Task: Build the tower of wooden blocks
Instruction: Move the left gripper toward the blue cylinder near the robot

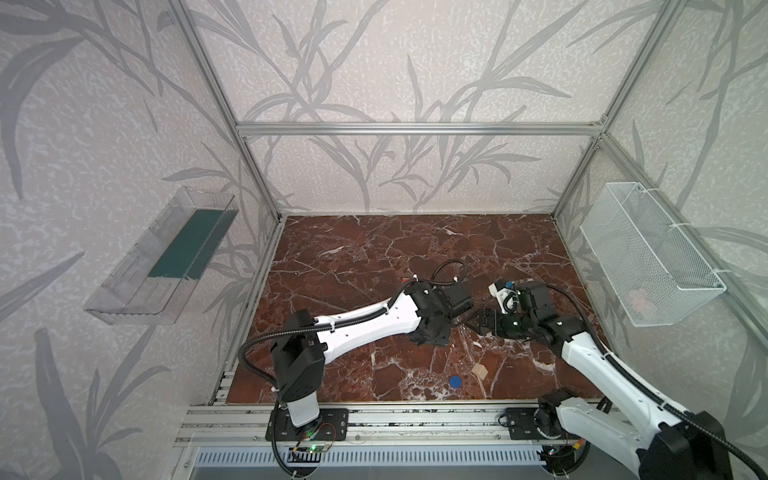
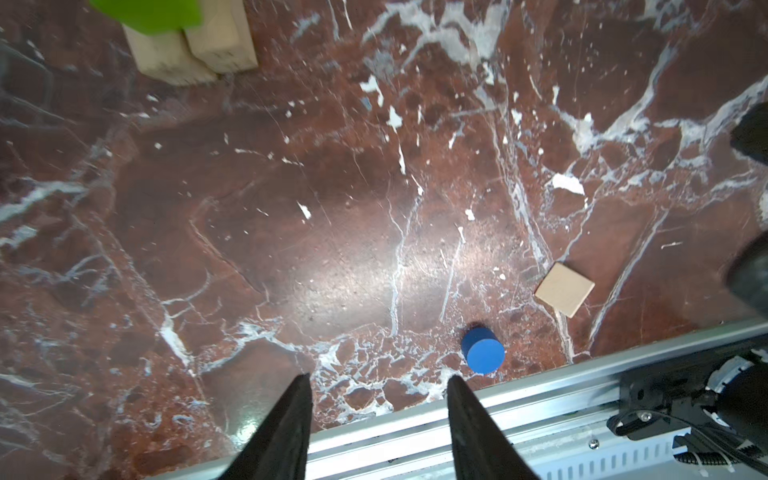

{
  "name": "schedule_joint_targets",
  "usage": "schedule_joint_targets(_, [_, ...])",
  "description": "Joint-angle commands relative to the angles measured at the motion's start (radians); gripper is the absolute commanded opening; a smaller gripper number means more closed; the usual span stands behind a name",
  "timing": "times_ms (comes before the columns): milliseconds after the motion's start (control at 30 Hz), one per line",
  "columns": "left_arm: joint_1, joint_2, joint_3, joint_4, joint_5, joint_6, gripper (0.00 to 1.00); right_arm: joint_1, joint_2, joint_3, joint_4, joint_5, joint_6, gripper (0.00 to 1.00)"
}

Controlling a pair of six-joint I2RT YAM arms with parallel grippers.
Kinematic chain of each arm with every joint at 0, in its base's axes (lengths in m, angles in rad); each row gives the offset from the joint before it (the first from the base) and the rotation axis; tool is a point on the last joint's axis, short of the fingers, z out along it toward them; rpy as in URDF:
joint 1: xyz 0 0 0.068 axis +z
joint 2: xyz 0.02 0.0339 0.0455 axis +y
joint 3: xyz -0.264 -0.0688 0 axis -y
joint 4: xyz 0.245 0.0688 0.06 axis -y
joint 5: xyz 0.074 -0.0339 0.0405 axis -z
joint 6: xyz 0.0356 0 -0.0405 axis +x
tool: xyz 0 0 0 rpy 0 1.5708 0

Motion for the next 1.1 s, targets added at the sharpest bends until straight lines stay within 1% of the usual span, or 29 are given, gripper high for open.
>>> schedule_joint_targets(0, [-0.052,-0.030,-0.042,0.100,0.019,-0.077,0.53,-0.010,-0.042,-0.023,-0.138,0.008,0.030,0.99])
schedule_joint_targets(267, [-0.168,-0.018,-0.118,0.219,0.040,-0.078,0.54,-0.042,-0.124,-0.055,-0.229,0.015,0.058,0.99])
schedule_joint_targets(400, [-0.210,0.010,-0.141,0.271,0.054,-0.072,0.54,-0.085,-0.132,-0.071,-0.237,0.005,0.065,0.99])
schedule_joint_targets(567, [-0.248,0.069,-0.125,0.280,0.057,-0.059,0.54,-0.135,-0.120,-0.073,-0.224,-0.022,0.062,0.99])
schedule_joint_targets(700, [-0.265,0.108,-0.116,0.287,0.043,-0.052,0.57,-0.172,-0.108,-0.074,-0.207,-0.053,0.058,0.99])
schedule_joint_targets(1067, [-0.263,0.205,-0.087,0.272,-0.021,-0.056,0.57,-0.211,-0.096,-0.076,-0.191,-0.081,0.028,0.99])
